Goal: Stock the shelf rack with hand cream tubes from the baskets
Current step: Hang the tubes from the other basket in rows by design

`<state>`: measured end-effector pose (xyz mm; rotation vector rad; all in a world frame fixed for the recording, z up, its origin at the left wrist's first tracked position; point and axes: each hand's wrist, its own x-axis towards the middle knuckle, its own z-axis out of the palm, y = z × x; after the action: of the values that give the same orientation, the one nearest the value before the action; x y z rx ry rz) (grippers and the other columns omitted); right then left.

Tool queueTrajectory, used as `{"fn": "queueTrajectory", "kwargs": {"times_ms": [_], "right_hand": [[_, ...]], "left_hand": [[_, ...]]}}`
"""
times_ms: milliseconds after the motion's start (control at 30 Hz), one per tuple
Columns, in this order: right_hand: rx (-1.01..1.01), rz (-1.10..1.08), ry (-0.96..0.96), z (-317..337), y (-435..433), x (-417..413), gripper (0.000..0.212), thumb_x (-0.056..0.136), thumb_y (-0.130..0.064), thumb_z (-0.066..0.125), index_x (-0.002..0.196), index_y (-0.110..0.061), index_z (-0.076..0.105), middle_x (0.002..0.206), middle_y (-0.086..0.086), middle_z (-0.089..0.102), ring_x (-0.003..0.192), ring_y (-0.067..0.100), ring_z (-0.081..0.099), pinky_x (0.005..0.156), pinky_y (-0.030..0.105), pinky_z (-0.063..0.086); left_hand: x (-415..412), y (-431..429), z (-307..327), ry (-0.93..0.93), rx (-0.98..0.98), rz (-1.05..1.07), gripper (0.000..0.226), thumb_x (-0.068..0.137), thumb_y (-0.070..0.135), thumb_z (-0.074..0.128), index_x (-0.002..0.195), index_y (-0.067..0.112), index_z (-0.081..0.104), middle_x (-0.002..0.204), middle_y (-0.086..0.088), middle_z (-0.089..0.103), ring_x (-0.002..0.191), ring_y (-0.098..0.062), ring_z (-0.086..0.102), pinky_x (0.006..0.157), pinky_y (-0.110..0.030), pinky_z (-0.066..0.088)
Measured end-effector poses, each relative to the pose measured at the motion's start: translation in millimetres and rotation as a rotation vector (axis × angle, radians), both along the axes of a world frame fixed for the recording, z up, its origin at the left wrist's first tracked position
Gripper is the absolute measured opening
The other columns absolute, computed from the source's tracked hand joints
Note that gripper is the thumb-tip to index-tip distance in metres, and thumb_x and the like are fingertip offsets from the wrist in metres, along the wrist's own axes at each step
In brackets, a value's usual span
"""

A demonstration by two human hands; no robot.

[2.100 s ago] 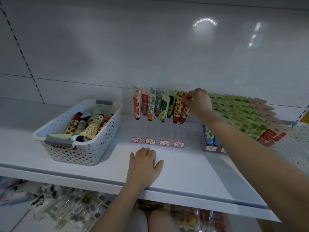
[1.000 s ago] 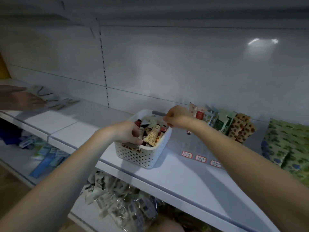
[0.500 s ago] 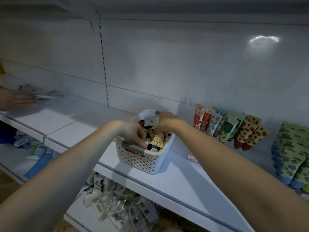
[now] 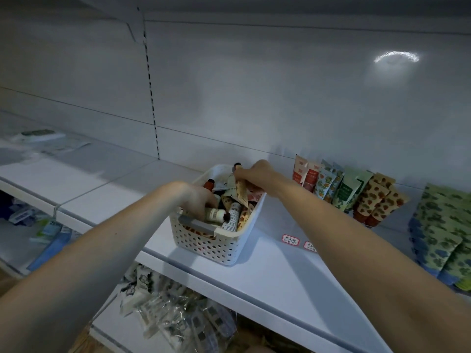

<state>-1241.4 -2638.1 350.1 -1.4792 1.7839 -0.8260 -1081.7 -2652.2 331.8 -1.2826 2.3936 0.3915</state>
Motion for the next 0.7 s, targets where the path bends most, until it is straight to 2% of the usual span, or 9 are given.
{"fn": "queueTrajectory", "kwargs": {"times_ms": [133, 200, 267, 300, 400, 467, 533, 633, 700], "right_hand": [[-0.03, 0.028, -0.202, 11.7, 11.5, -13.3, 0.018, 0.082, -0.014, 0.064, 0.085, 0.003, 0.06, 0.082, 0.017, 0.066, 0.064, 0.022, 0.064, 0.069, 0.032, 0.057], [-0.058, 0.077, -0.259, 18.5, 21.1, -21.7, 0.012, 0.085, -0.012, 0.062, 0.082, -0.001, 0.059, 0.072, 0.007, 0.067, 0.056, 0.013, 0.065, 0.062, 0.025, 0.058], [-0.107, 0.095, -0.301, 24.4, 31.3, -28.4, 0.009, 0.088, -0.011, 0.059, 0.085, -0.003, 0.058, 0.066, 0.001, 0.066, 0.052, 0.008, 0.064, 0.057, 0.021, 0.056], [-0.135, 0.093, -0.323, 26.4, 36.2, -31.5, 0.011, 0.089, -0.012, 0.059, 0.091, -0.002, 0.058, 0.069, 0.003, 0.066, 0.055, 0.009, 0.065, 0.059, 0.022, 0.056], [-0.205, 0.079, -0.375, 33.6, 50.6, -40.2, 0.016, 0.089, -0.013, 0.058, 0.102, -0.002, 0.058, 0.081, 0.011, 0.063, 0.071, 0.02, 0.062, 0.07, 0.03, 0.055], [-0.219, 0.071, -0.413, 40.4, 65.1, -45.3, 0.009, 0.091, -0.013, 0.056, 0.097, -0.007, 0.06, 0.082, 0.011, 0.062, 0.076, 0.021, 0.061, 0.069, 0.029, 0.054], [-0.211, 0.071, -0.426, 46.2, 81.3, -50.3, 0.007, 0.092, -0.013, 0.054, 0.094, -0.013, 0.06, 0.083, 0.01, 0.062, 0.076, 0.019, 0.062, 0.067, 0.029, 0.054], [-0.148, 0.113, -0.435, 49.9, 109.1, -56.8, 0.01, 0.092, -0.013, 0.051, 0.092, -0.013, 0.061, 0.083, 0.01, 0.063, 0.071, 0.016, 0.062, 0.06, 0.028, 0.053], [-0.086, 0.165, -0.435, 48.9, 129.7, -61.4, 0.012, 0.093, -0.012, 0.048, 0.092, -0.01, 0.06, 0.079, 0.008, 0.064, 0.064, 0.013, 0.062, 0.055, 0.024, 0.052]], "left_hand": [[-13.0, 3.0, -3.6, -0.062, -0.068, 0.015, 0.034, 0.089, 0.018, 0.057, 0.122, 0.019, 0.05, 0.105, 0.001, 0.05, 0.094, -0.017, 0.047, 0.079, -0.028, 0.039], [-12.2, 4.0, -1.2, -0.031, -0.083, 0.023, 0.031, 0.088, 0.022, 0.06, 0.118, 0.017, 0.054, 0.109, -0.002, 0.056, 0.095, -0.019, 0.052, 0.077, -0.027, 0.042], [-7.8, 7.2, 2.4, 0.057, -0.12, 0.043, 0.026, 0.085, 0.027, 0.065, 0.105, 0.015, 0.055, 0.101, -0.003, 0.059, 0.087, -0.018, 0.054, 0.07, -0.025, 0.042], [-4.2, 9.0, 4.4, 0.123, -0.146, 0.063, 0.025, 0.084, 0.027, 0.067, 0.101, 0.015, 0.053, 0.094, -0.001, 0.057, 0.082, -0.016, 0.052, 0.066, -0.023, 0.041], [8.9, 16.9, 14.0, 0.435, -0.221, 0.162, 0.026, 0.083, 0.019, 0.068, 0.101, 0.013, 0.049, 0.093, -0.003, 0.056, 0.077, -0.016, 0.051, 0.057, -0.021, 0.039], [11.2, 27.8, 23.9, 0.708, -0.273, 0.237, 0.023, 0.081, 0.014, 0.07, 0.093, 0.013, 0.051, 0.091, -0.005, 0.058, 0.074, -0.016, 0.052, 0.054, -0.02, 0.039], [6.1, 45.3, 33.3, 1.025, -0.25, 0.35, 0.02, 0.08, 0.009, 0.07, 0.081, 0.017, 0.051, 0.08, 0.0, 0.057, 0.066, -0.011, 0.051, 0.047, -0.015, 0.039], [-9.3, 74.6, 43.8, 1.439, -0.094, 0.475, 0.021, 0.078, 0.008, 0.071, 0.08, 0.023, 0.057, 0.078, 0.007, 0.061, 0.071, -0.007, 0.057, 0.057, -0.016, 0.044], [-19.8, 91.7, 45.8, 1.568, -0.041, 0.507, 0.018, 0.078, 0.009, 0.071, 0.085, 0.022, 0.06, 0.084, 0.007, 0.065, 0.078, -0.007, 0.061, 0.065, -0.02, 0.046]]}}
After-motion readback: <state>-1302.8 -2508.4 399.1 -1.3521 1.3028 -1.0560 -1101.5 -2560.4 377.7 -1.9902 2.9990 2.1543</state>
